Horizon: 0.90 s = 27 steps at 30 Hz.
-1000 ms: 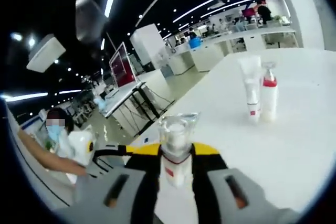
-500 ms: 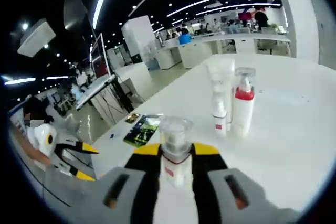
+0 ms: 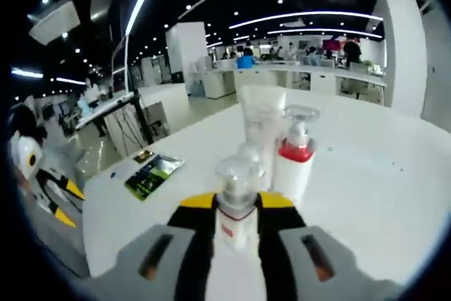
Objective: Arrange the skincare products in the storage area until every visible bottle or jar stands upright without overlapping.
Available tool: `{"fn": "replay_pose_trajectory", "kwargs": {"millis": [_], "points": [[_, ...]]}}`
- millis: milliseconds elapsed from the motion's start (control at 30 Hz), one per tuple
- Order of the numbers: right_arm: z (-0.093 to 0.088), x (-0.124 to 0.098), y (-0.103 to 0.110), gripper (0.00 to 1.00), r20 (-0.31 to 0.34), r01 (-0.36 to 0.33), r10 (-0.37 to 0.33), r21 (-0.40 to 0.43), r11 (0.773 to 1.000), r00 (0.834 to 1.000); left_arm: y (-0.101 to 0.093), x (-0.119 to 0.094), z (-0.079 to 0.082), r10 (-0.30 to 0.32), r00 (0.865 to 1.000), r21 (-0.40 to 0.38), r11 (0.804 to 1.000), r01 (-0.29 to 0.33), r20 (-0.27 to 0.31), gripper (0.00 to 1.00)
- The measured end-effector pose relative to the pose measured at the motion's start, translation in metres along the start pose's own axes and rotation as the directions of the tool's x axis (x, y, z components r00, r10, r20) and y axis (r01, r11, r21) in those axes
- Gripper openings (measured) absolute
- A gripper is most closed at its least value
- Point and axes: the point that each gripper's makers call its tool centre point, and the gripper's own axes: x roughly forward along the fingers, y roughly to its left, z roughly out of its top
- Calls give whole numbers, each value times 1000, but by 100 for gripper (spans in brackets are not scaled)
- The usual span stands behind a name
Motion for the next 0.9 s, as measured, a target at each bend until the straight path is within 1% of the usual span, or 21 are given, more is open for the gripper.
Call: {"fn": "replay_pose_trajectory", "kwargs": {"millis": [133, 233, 300, 400, 633, 800, 900], "points": [[-1, 7, -4, 22, -8, 8, -8, -30, 1000, 1000, 1, 1, -1, 2, 1000, -10, 1000, -2, -2, 37], [-3, 14, -6, 22, 1, 12, -12, -61, 998, 1000, 2, 1, -2, 2, 1000, -12, 1000, -2, -5, 36], [-4, 20, -7, 22, 17, 23, -22, -90, 996, 1000, 2, 1, -2, 3, 1000, -12, 1000, -4, -7, 34], [-8, 24, -6, 22, 22, 31, -29, -110, 993, 999, 6, 0, -4, 19, 1000, -12, 1000, -20, -8, 32], [-12, 28, -9, 22, 40, 56, -51, -130, 990, 998, 6, 1, -6, 18, 1000, -10, 1000, -18, -18, 32], [-11, 29, -16, 22, 51, 79, -74, -107, 991, 996, 6, 0, -6, 21, 1000, -6, 1000, -21, -19, 32], [-10, 30, -18, 22, 68, 90, -83, -107, 990, 994, 6, 1, -6, 19, 1000, -1, 1000, -19, -19, 32]]}}
